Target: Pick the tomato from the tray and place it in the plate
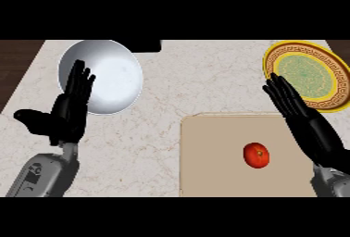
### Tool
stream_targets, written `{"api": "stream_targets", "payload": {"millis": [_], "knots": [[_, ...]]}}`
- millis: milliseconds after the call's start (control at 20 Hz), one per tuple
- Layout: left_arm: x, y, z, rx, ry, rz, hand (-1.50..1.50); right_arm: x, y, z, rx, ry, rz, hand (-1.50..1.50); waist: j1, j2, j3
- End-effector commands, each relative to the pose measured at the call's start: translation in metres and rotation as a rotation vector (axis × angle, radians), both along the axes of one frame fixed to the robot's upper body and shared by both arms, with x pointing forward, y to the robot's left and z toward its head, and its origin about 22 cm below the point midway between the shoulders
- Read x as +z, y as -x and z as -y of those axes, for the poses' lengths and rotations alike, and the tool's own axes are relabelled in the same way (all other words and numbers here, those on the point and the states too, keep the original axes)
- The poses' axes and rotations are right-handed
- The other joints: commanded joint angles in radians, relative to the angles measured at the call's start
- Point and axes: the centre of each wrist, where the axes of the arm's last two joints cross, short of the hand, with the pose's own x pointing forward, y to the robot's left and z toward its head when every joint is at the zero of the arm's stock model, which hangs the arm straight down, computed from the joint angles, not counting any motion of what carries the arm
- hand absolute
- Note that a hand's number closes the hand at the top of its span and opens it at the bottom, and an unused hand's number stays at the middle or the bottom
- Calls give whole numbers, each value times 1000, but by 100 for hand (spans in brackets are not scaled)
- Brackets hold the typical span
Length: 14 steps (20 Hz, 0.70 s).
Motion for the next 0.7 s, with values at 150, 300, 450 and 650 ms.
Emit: {"api": "stream_targets", "payload": {"millis": [150,300,450,650], "knots": [[-32,21,-37,-49,-160,-101,0,-22,-16,-35,-255,-230,-272,150,17,8,-29],[-44,24,-41,-41,-171,-161,0,-8,-14,38,-433,411,-121,150,-10,15,-71],[-63,39,-53,-80,-166,-206,0,-53,-6,-26,-810,-88,-199,-150,-9,9,-31],[-75,42,-66,-105,-172,-201,0,-74,17,-105,-847,-64,-75,-150,-7,6,-29]]}}
